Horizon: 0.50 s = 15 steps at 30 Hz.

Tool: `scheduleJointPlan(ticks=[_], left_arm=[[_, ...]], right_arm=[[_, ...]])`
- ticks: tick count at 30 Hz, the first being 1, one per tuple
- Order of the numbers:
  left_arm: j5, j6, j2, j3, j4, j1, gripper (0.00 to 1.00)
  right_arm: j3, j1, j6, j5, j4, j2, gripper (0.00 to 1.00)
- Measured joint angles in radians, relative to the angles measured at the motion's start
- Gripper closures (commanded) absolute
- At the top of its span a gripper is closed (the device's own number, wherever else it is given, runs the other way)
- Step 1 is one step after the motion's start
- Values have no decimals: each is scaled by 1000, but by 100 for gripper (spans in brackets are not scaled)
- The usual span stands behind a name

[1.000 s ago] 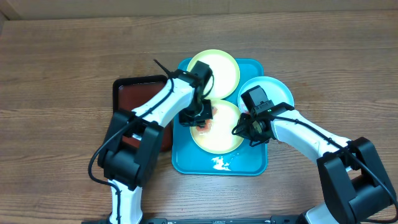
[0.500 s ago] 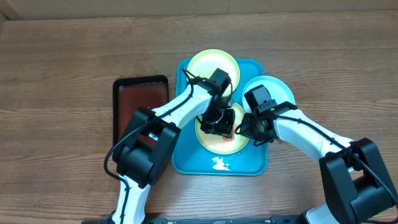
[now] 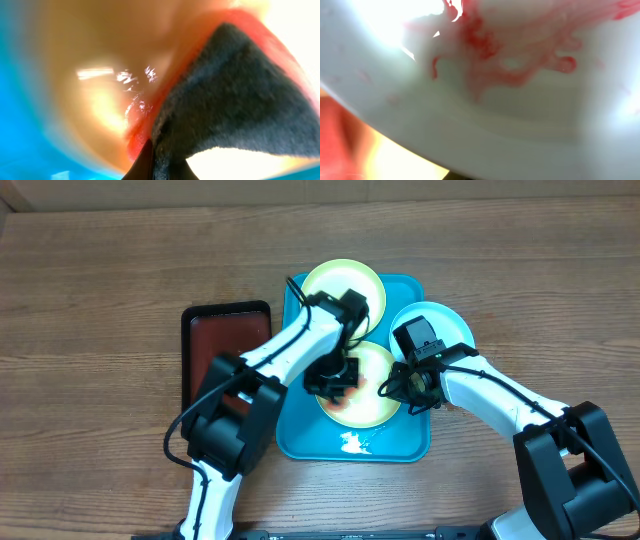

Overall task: Clean dirty plates on tray and stack at the side
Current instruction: 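Scrub the lower yellow plate with the sponge in the left gripper, then return the sponge to the red tray and release it with the left gripper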

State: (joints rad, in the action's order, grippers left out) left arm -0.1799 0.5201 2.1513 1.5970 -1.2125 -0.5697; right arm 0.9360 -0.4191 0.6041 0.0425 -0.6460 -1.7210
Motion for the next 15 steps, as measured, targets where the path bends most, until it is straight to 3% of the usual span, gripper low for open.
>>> scheduleJointPlan(ticks=[3,8,15], left_arm=[[87,12,0,18,-17,32,96],[94,0,-40,23,-29,49,96],[44,-30,-303,24,-48,196,96]], right_arm=[[0,0,-2,1,0,1,96],[0,0,-3,2,-1,1,96],[0,0,-15,2,-1,1,96]])
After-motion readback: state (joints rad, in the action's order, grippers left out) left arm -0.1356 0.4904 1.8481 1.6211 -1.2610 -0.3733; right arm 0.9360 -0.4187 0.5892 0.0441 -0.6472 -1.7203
